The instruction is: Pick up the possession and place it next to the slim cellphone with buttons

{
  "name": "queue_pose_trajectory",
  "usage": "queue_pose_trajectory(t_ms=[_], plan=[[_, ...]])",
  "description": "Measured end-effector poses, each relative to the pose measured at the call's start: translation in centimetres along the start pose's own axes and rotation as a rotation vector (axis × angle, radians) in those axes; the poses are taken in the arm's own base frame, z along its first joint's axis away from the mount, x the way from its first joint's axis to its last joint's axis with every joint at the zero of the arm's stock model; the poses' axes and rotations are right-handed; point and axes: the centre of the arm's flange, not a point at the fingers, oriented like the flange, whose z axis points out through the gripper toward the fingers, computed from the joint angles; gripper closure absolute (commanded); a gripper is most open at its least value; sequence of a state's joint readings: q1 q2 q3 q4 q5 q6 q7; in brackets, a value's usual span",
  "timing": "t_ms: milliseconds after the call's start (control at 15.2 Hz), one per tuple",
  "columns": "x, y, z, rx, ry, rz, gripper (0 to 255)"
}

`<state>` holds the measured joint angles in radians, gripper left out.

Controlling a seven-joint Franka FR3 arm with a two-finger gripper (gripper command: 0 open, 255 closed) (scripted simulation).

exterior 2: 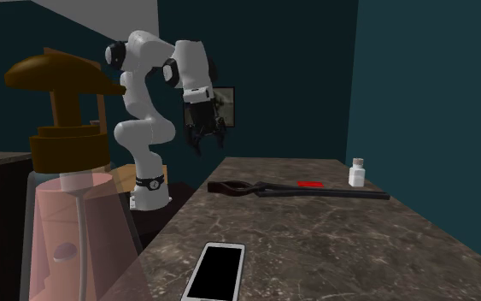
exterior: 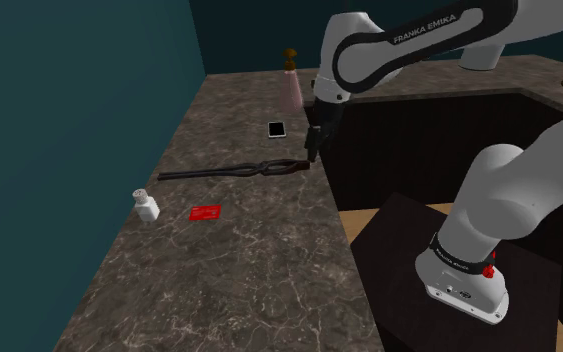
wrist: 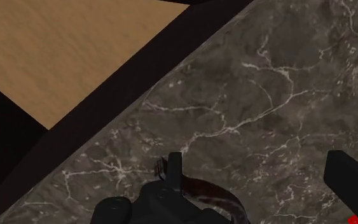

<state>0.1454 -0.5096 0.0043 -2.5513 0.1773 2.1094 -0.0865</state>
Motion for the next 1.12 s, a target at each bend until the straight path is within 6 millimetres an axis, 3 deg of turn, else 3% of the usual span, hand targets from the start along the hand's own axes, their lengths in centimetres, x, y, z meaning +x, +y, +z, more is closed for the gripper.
queue_pose_trajectory(t_ms=[528,1122], plan=[[5.4,-5.0,4.9,0.021,0.125,-0.185,0],[10.9,-12.3,10.1,0.045,0.264,-0.394,0]])
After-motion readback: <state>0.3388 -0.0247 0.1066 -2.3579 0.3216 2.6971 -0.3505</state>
